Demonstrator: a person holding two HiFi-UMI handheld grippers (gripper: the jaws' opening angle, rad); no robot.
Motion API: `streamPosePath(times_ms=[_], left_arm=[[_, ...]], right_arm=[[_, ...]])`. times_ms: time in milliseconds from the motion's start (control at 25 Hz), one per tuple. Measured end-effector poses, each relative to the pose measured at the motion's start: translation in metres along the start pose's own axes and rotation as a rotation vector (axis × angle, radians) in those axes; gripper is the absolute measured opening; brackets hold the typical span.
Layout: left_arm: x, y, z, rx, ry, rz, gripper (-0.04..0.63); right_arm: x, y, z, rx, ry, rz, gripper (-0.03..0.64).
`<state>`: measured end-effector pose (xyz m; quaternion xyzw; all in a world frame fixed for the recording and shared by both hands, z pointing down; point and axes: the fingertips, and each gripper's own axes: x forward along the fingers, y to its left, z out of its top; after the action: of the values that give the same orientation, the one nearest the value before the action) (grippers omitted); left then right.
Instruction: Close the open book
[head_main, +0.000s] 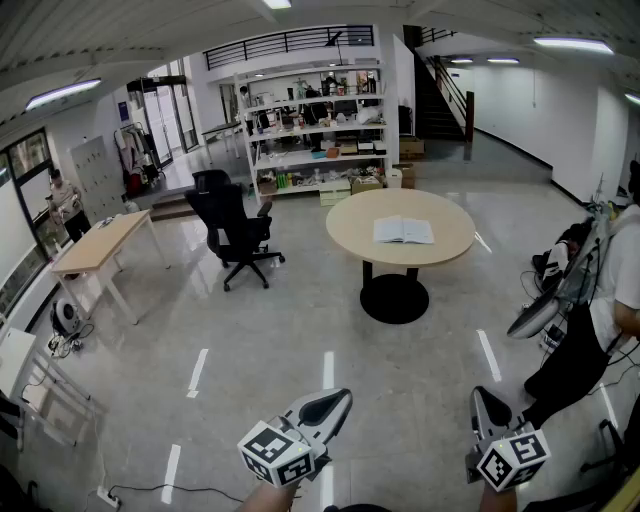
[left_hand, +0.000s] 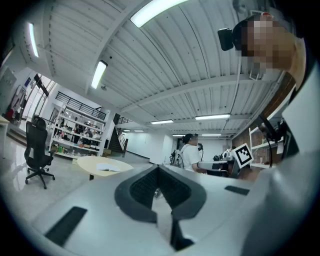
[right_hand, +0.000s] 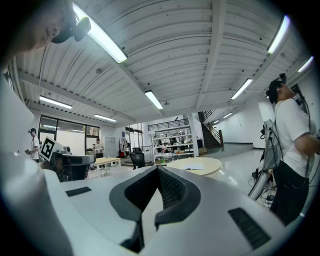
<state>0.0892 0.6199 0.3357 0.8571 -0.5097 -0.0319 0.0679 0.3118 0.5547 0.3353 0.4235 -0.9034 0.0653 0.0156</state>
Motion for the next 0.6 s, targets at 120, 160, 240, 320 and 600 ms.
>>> streamPosePath(times_ms=[120, 160, 240, 320, 600], left_arm=[[-0.0029, -0.0019, 0.0027, 0.003, -0.003, -0.007, -0.015], [-0.0034, -0.0028, 0.0022, 0.002, -0.003, -0.009, -0.015], [-0.0035, -0.0048, 0.0010, -0.002, -0.004, -0.012, -0.015], [-0.0033, -0.0060, 0.0017, -0.007, -0.002, -0.013, -0.015], [-0.0059, -0.0067, -0.0021, -0.016, 0.007, -0.017, -0.015]], right_arm=[[-0.0006, 0.0045, 0.0012, 0.004, -0.010, 0.008, -0.002], [-0.0010, 0.0052, 0.0008, 0.005, -0.011, 0.010, -0.002], [-0.0022, 0.0050, -0.0001, 0.006, -0.011, 0.010, -0.002], [-0.0033, 0.0040, 0.0012, 0.008, -0.012, 0.009, -0.002], [-0.0040, 0.0039, -0.0016, 0.037, -0.015, 0.007, -0.002]])
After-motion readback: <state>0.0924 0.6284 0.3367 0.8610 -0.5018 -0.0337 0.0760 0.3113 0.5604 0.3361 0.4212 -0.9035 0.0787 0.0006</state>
